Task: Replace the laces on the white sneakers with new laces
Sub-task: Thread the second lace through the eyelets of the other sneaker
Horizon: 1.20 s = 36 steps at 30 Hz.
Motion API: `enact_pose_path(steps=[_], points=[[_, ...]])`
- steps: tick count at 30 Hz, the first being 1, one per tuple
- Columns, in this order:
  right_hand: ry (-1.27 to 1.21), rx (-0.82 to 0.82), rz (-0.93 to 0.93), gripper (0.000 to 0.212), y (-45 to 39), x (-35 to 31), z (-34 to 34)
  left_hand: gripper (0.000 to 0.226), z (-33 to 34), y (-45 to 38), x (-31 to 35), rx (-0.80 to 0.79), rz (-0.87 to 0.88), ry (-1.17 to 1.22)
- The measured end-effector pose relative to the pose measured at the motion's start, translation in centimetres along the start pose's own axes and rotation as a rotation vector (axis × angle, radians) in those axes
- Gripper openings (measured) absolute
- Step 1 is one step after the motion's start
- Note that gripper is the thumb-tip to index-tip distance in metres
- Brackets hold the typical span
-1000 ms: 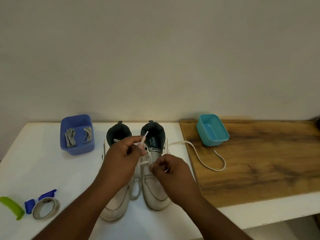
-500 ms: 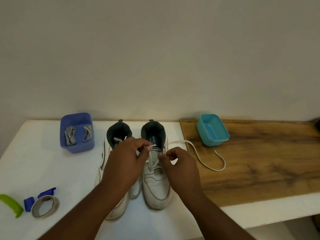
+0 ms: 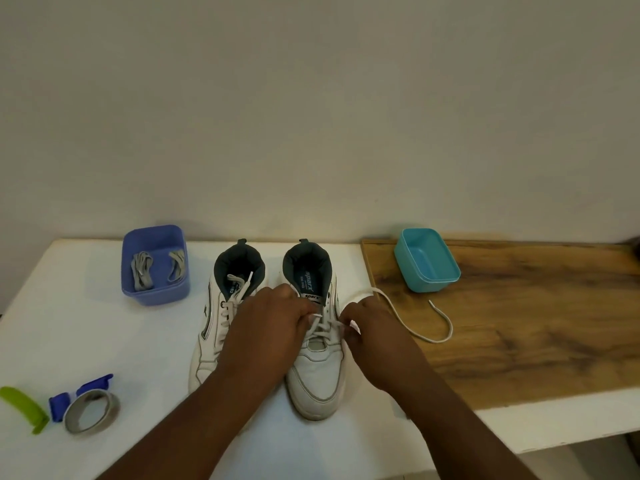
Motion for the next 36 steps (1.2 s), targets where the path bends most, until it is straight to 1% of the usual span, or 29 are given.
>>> enact_pose_path(steps=[3,4,7,10,13,14,15,16,18,19,20,21,24,28,32,33,36], points=[[-0.095,0.044,0.031,0.008,-0.1,0.4,-0.5,0.019,0.3,0.1,-0.1,-0.003,-0.021,-0.057],[-0.110,0.067,0.056,0.009,-0.1,1.0,-0.9,0.019,0.4,0.1,-0.2,-0.005,-0.026,-0.074],[-0.108,0.128,0.178,0.018,-0.1,3.0,-1.8,0.022,0.6,0.0,-0.3,-0.011,-0.026,-0.120],[-0.111,0.194,0.290,0.027,0.3,3.6,-2.5,0.020,0.7,-0.1,-0.5,-0.010,-0.037,-0.130],[0.020,0.254,0.352,0.032,1.0,4.4,-4.1,0.019,0.6,0.0,-0.8,-0.006,-0.048,-0.124],[0.061,0.248,0.346,0.032,0.9,4.7,-4.3,0.020,0.7,0.0,-0.8,-0.011,-0.046,-0.112],[0.045,0.243,0.324,0.030,0.8,4.7,-4.3,0.020,0.7,0.1,-0.8,-0.017,-0.040,-0.101],[-0.020,0.227,0.272,0.027,0.6,4.2,-3.9,0.020,0.7,0.1,-0.7,-0.015,-0.034,-0.093],[-0.154,0.154,0.108,0.013,0.4,2.0,-2.5,0.018,0.6,0.1,-0.6,-0.005,-0.025,-0.073],[-0.170,0.097,0.035,0.012,0.3,0.7,-1.7,0.016,0.6,0.2,-0.6,-0.006,-0.025,-0.061],[-0.169,0.043,-0.014,0.017,0.2,-0.3,-0.8,0.016,0.6,0.1,-0.6,-0.010,-0.027,-0.048],[-0.156,0.005,-0.038,0.016,0.2,-0.9,-0.3,0.015,0.6,0.1,-0.7,-0.013,-0.028,-0.032],[-0.166,-0.027,-0.023,0.014,0.0,-0.6,0.0,0.016,0.5,0.1,-0.8,-0.016,-0.022,0.003],[-0.149,0.035,0.056,0.019,-0.2,1.0,-1.0,0.017,0.5,0.2,-0.8,-0.022,-0.033,-0.032],[-0.093,0.020,0.148,0.022,-0.2,1.3,-0.2,0.017,0.5,0.3,-0.7,0.008,-0.043,-0.051],[-0.071,0.038,0.151,0.025,-0.1,1.0,0.1,0.017,0.5,0.3,-0.8,0.012,-0.046,-0.040],[-0.097,0.211,0.144,0.036,0.2,-0.3,-0.2,0.014,0.3,0.3,-0.8,0.049,-0.050,-0.003]])
Point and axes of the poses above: each hand's wrist, its own y-axis away from the middle knuckle, its own z-axis out of the palm, x = y × z, the point moved 6 cm from there along -y, towards the middle knuckle, and after that the axes turned 2 degrees about -x, right-handed, at the moved point
